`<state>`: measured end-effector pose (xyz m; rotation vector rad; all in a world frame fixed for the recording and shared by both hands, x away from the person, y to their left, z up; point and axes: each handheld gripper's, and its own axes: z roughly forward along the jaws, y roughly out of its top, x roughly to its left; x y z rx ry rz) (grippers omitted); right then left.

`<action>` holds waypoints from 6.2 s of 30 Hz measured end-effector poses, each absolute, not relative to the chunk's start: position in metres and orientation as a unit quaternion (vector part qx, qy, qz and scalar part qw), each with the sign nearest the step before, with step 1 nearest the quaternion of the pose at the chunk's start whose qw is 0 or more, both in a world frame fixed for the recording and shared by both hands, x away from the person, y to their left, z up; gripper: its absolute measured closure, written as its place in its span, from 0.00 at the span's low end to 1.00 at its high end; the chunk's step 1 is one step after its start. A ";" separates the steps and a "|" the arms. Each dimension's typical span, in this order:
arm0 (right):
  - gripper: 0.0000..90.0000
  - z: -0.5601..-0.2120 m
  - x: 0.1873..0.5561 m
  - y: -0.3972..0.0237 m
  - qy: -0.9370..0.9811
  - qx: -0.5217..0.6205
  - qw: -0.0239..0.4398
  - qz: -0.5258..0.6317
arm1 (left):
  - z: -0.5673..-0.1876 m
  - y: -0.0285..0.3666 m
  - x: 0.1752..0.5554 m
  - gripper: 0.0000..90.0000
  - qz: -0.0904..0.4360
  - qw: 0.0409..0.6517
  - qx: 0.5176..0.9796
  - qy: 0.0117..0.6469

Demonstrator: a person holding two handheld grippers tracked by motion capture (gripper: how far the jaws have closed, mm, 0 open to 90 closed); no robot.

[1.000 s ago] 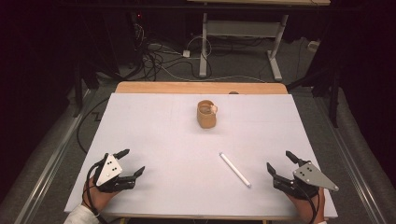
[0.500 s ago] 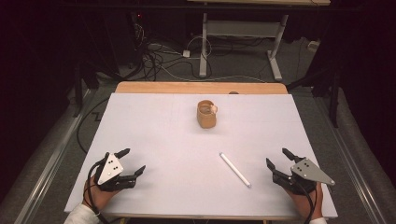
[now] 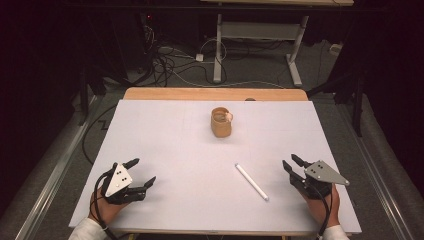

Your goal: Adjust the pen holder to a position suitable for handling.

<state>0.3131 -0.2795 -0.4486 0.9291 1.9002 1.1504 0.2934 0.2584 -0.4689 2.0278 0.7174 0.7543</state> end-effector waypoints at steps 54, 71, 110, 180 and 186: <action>1.00 -0.457 0.534 -0.150 0.799 0.401 0.264 0.363 | -0.471 0.266 0.294 0.21 0.296 0.421 0.805 0.295; 1.00 -0.471 0.555 -0.126 0.806 0.391 0.231 0.380 | -0.472 0.271 0.294 0.22 0.283 0.430 0.802 0.303; 1.00 -0.472 0.513 -0.081 0.862 0.283 0.177 0.381 | -0.473 0.266 0.296 0.22 0.281 0.427 0.807 0.294; 0.28 -0.392 0.372 -0.197 0.791 0.322 0.279 0.440 | -0.476 0.257 0.298 0.21 0.271 0.415 0.822 0.282; 0.27 -0.388 0.342 -0.213 0.776 0.316 0.306 0.453 | -0.475 0.258 0.296 0.22 0.273 0.415 0.823 0.277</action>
